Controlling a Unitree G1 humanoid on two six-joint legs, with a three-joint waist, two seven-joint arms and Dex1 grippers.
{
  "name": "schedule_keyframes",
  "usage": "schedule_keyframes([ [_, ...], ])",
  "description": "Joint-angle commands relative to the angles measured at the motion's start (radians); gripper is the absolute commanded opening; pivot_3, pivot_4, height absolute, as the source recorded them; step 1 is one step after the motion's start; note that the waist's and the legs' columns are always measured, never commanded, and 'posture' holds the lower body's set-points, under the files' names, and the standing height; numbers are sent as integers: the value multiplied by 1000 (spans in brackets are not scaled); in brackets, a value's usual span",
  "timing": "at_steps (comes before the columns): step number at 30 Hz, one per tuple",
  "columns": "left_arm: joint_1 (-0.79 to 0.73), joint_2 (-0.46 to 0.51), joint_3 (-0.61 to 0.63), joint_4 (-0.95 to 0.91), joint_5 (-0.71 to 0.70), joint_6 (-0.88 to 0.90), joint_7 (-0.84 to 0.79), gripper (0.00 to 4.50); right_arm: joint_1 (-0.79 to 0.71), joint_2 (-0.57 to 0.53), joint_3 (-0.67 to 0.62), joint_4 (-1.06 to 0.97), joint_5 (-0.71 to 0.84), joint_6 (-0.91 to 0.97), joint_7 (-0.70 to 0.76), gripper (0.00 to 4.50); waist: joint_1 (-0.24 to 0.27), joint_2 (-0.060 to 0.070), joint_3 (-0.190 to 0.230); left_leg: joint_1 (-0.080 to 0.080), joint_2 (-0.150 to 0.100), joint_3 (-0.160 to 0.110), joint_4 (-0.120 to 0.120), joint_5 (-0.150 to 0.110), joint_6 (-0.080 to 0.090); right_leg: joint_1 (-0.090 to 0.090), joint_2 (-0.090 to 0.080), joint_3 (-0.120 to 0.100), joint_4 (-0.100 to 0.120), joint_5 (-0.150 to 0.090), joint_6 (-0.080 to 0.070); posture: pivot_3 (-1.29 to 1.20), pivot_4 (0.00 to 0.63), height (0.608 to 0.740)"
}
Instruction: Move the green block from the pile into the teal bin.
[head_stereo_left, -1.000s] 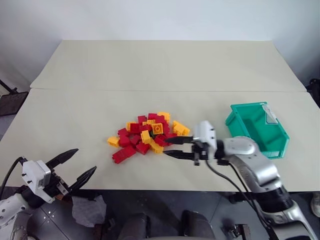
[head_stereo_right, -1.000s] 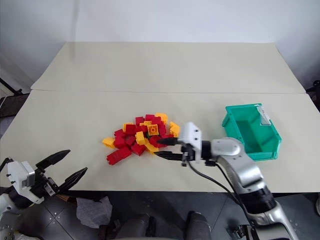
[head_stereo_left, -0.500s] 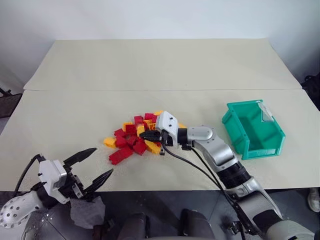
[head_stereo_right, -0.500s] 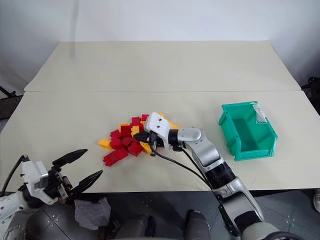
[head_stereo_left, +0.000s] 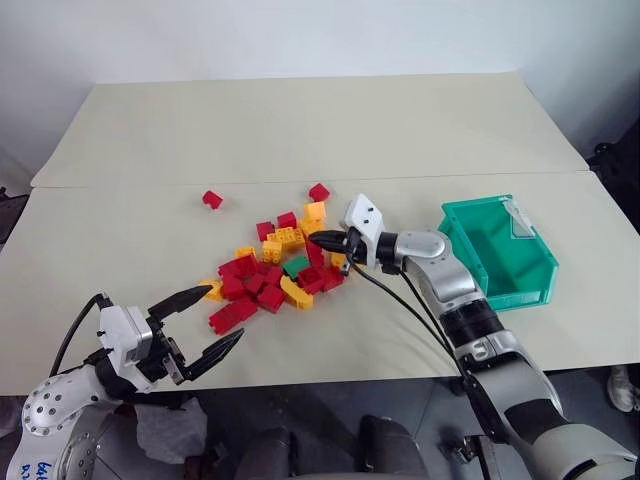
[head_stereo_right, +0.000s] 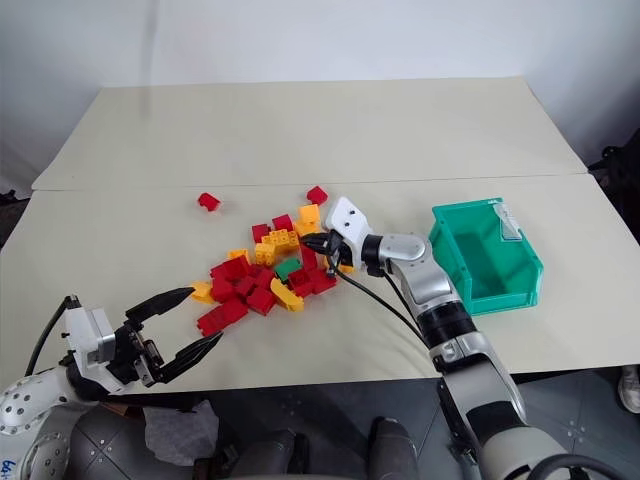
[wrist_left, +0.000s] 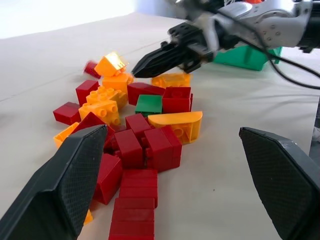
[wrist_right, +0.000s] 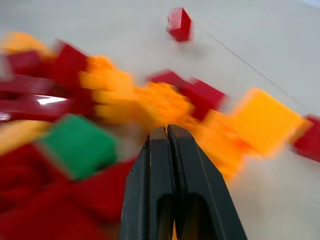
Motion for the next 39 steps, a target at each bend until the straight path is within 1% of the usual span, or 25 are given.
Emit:
schedule_keyframes([
  [1,8,10,16,0,-10,-5,-8,4500,26,-50,25,-152,11,66,69,57,1,0,0,0,0,0,0,0,0,0,0,0,0,0,0,0,150,740],
  [6,-7,10,18,10,-6,-5,0,4500,73,-103,46,-218,-5,92,106,57,5,0,0,0,0,1,1,0,0,0,0,1,0,0,0,0,150,740],
  [10,-5,9,20,8,-4,-9,6,4500,86,-143,35,-261,14,131,138,57,4,0,0,0,0,1,1,0,0,0,0,1,0,0,0,0,150,740],
  [13,5,8,28,9,-3,-13,8,4500,95,-211,51,-288,26,104,251,57,4,0,0,0,0,1,1,0,0,0,0,1,0,0,0,0,150,740],
  [16,12,7,34,9,-2,-17,12,4500,84,-216,36,-278,29,83,252,57,4,0,0,0,0,1,1,0,0,0,0,1,-1,0,0,0,150,740],
  [18,18,7,39,6,-3,-18,16,4500,52,-217,26,-276,49,115,269,57,4,0,0,0,0,1,1,0,0,0,0,1,0,0,0,0,150,740],
  [20,28,6,46,3,-5,-19,18,4500,-31,-200,18,-256,71,160,286,57,-1,0,0,0,1,1,1,0,0,0,0,1,-1,0,0,0,150,740],
  [23,33,4,45,7,-2,-24,17,4500,-126,-161,46,-185,59,185,299,57,-1,1,1,0,2,4,1,0,0,-2,0,4,0,0,0,0,150,740],
  [24,33,2,43,10,0,-26,17,4500,-149,-146,56,-151,40,170,290,429,0,1,1,1,3,4,1,0,0,-2,0,4,1,0,0,0,150,740],
  [25,29,1,39,14,3,-27,18,4500,-173,-134,76,-114,17,166,289,632,0,1,0,1,3,3,1,0,0,-2,0,3,1,0,-1,0,150,740],
  [30,15,-5,23,19,11,-31,27,4500,-265,-73,155,83,-117,32,259,2349,4,0,0,-1,1,1,1,0,0,-2,-1,4,1,0,-1,0,150,740],
  [34,12,-9,26,24,12,-33,27,4500,-314,-40,160,185,-146,-25,273,3747,-1,0,0,-3,0,2,1,0,0,-5,-1,4,2,0,0,0,150,740],
  [35,14,-10,27,25,13,-35,26,4500,-326,-32,159,208,-152,-36,271,4162,-1,0,0,-3,-1,2,1,0,0,-5,0,4,2,0,0,0,150,740],
  [36,15,-12,26,25,14,-36,26,4500,-336,-24,157,230,-156,-46,271,4455,-3,0,0,-3,-1,2,1,0,0,-5,0,4,2,0,0,0,150,740],
  [39,18,-23,20,17,19,-37,31,4500,-366,-9,163,305,-176,-72,282,4455,-5,0,0,-3,0,3,1,0,0,-5,1,4,2,0,0,0,150,740],
])
